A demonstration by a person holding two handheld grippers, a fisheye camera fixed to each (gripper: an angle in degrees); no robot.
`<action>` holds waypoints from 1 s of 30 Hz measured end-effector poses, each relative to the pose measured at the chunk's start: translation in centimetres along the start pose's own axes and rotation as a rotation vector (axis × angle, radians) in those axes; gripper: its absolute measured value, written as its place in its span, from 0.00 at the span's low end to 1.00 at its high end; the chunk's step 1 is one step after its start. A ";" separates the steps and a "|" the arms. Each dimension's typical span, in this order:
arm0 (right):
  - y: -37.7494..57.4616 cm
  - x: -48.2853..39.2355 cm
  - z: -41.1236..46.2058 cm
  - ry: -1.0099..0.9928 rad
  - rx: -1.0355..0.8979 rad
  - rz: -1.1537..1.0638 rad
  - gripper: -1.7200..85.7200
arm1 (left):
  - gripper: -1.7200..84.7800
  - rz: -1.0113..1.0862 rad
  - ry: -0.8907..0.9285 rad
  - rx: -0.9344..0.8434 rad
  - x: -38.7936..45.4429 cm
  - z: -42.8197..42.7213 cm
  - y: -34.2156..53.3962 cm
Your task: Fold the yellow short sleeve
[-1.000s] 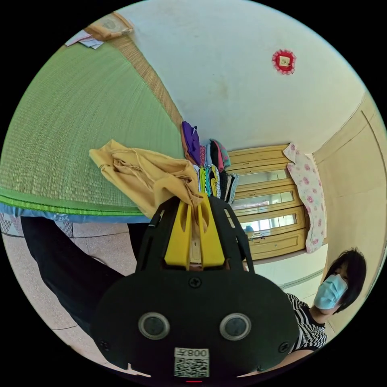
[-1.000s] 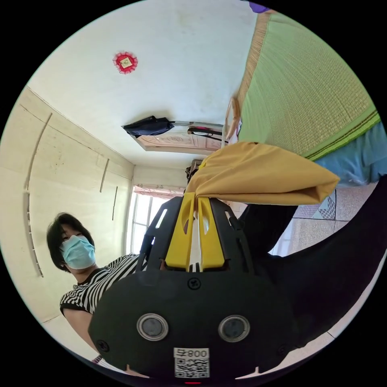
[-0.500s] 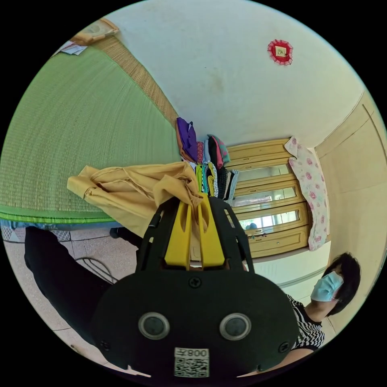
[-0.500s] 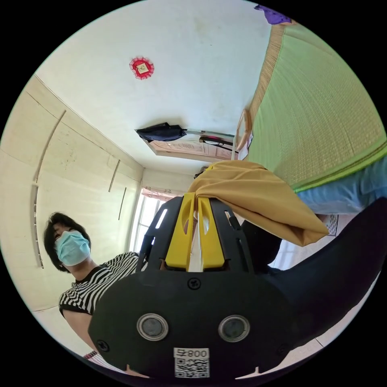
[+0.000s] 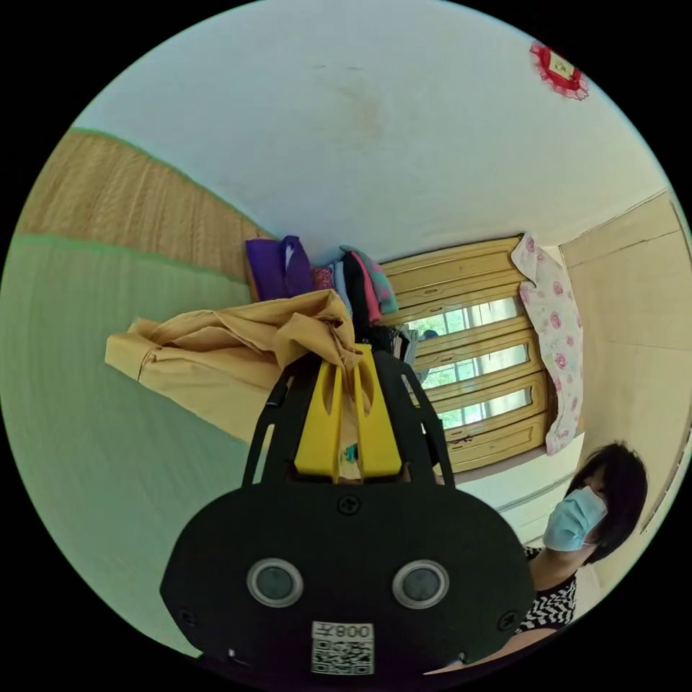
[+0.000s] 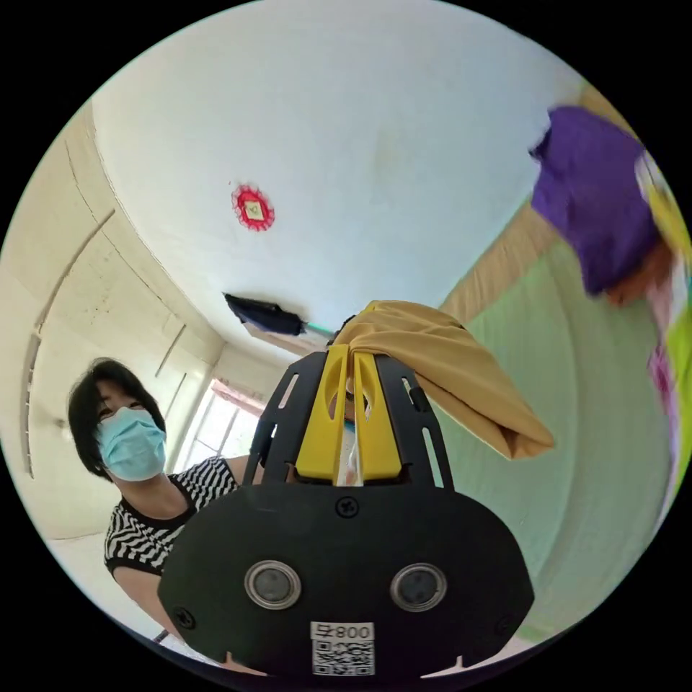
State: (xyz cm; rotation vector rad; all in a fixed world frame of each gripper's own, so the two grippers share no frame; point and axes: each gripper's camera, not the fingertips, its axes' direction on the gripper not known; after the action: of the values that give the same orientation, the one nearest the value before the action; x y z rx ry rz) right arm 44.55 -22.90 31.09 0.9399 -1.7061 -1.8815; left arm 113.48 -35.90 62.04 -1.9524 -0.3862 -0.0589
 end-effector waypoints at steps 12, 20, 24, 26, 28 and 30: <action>-19.0 -2.5 -9.4 0.609 0.231 -0.125 0.03 | 0.06 0.289 -0.016 -0.158 14.9 22.4 -38.7; -16.2 17.2 -0.7 0.950 0.117 0.256 0.03 | 0.06 0.069 -0.276 -0.386 2.5 32.5 -45.9; -16.0 17.2 0.4 0.931 0.121 0.177 0.03 | 0.06 0.043 -0.187 -0.355 2.2 30.9 -48.9; -15.9 17.4 0.2 0.919 0.124 0.171 0.03 | 0.06 0.043 -0.179 -0.344 2.6 30.1 -50.8; -15.9 17.5 0.5 0.945 0.115 0.166 0.03 | 0.07 0.038 -0.196 -0.352 2.8 29.7 -52.0; -15.9 17.1 1.0 0.981 0.104 0.146 0.04 | 0.07 0.030 -0.209 -0.338 3.2 29.1 -52.8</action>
State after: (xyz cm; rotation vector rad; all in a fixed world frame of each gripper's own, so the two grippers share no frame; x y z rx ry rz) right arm 34.23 -31.95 12.21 1.4079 -1.1968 -0.9419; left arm 97.01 9.90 97.73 -2.3065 -0.5100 0.1076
